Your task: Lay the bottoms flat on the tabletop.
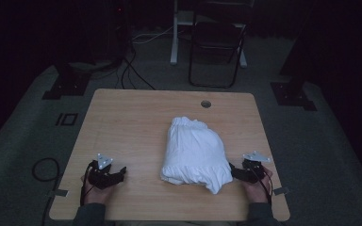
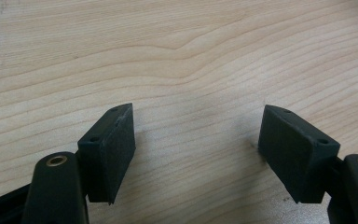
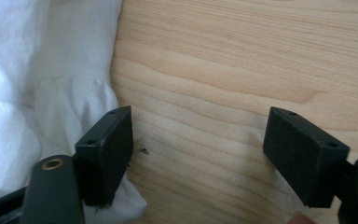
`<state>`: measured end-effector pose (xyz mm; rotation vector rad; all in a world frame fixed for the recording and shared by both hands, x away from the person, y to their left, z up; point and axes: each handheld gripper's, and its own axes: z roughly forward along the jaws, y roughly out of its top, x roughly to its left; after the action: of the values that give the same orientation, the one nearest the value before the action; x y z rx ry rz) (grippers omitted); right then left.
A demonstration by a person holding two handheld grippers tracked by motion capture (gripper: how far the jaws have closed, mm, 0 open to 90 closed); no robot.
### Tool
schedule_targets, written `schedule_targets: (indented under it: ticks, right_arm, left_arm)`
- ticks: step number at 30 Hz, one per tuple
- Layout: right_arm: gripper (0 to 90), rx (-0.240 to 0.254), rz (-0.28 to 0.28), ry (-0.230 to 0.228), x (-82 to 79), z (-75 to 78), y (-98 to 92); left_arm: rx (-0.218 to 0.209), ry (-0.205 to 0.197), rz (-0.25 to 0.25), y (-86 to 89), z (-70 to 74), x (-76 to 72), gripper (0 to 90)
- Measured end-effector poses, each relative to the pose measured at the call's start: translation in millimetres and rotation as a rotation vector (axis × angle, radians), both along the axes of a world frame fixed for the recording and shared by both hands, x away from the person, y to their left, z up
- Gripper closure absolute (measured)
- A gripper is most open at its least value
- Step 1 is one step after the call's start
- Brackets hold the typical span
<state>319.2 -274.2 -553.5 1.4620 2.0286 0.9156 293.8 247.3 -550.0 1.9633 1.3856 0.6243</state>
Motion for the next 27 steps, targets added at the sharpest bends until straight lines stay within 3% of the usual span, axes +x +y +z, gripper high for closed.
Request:
schedule_targets:
  ticks: [9, 15, 17, 20, 22, 27]
  right_arm:
    - [27.4, -0.001, 0.01, -0.004, 0.3, 0.1, -1.9]
    - [30.9, 0.003, -0.006, -0.007, -0.2, 0.3, -1.9]
    - [33.4, 0.004, -0.01, -0.01, -0.4, 0.4, -2.2]
    - [38.4, 0.01, -0.02, -0.014, -1.5, 0.7, -2.9]
    - [40.6, 0.051, -0.02, -0.006, -2.3, 1.6, -5.0]
    - [40.8, 0.063, -0.005, -0.023, -6.5, 5.6, -5.3]
  left_arm:
    - [-0.004, -0.006, 0.027, 1.3, 0.3, -1.0, 31.1]
    - [-0.002, -0.011, 0.013, -0.4, 1.7, -5.6, 47.4]
    - [0.003, -0.01, 0.013, -1.4, 2.2, -5.7, 49.2]
    - [-0.03, -0.019, -0.019, -6.7, 8.9, -6.2, 49.4]
    - [-0.04, -0.035, -0.043, -13.4, 14.2, -8.1, 48.7]
    - [-0.01, -0.055, -0.123, -36.0, 24.6, -10.7, 47.0]
